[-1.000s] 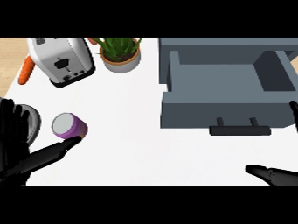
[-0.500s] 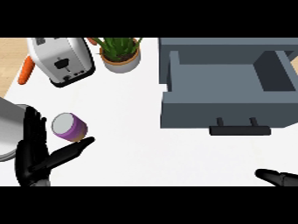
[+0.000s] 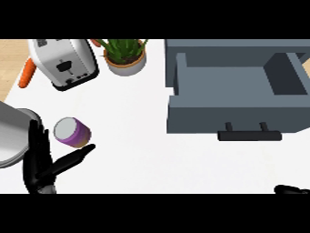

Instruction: Pick up the can, place it into the drawer and close the drawer

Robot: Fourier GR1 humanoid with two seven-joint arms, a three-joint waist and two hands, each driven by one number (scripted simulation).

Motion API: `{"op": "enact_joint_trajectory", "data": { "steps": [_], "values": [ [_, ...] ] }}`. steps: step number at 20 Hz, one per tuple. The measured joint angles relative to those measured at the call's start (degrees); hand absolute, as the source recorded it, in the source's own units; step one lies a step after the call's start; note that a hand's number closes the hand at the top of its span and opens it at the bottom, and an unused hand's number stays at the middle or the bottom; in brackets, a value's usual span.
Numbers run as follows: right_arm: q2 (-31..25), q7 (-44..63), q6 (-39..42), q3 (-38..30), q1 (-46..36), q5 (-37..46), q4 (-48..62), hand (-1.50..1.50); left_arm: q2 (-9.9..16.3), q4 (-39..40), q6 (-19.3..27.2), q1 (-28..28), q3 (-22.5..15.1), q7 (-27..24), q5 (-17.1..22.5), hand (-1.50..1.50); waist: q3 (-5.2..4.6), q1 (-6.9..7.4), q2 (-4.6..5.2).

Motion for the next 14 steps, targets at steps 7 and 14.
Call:
{"op": "enact_joint_trajectory", "data": {
  "steps": [7, 14],
  "values": [
    [0.2, 2.1, 0.8, -1.5, 0.4, -1.3, -2.9, -1.5, 0.4, 10.5, -1.7, -3.1, 3.3, -6.3, 2.8, -1.5, 0.0, -0.02, 0.0],
    [-0.1, 2.3, 2.0, -2.8, -0.6, -1.0, -1.8, -1.5, 1.2, 23.7, -3.3, -7.8, 7.2, -14.5, 6.1, -1.5, 0.0, -0.05, 0.03]
  ]
}}
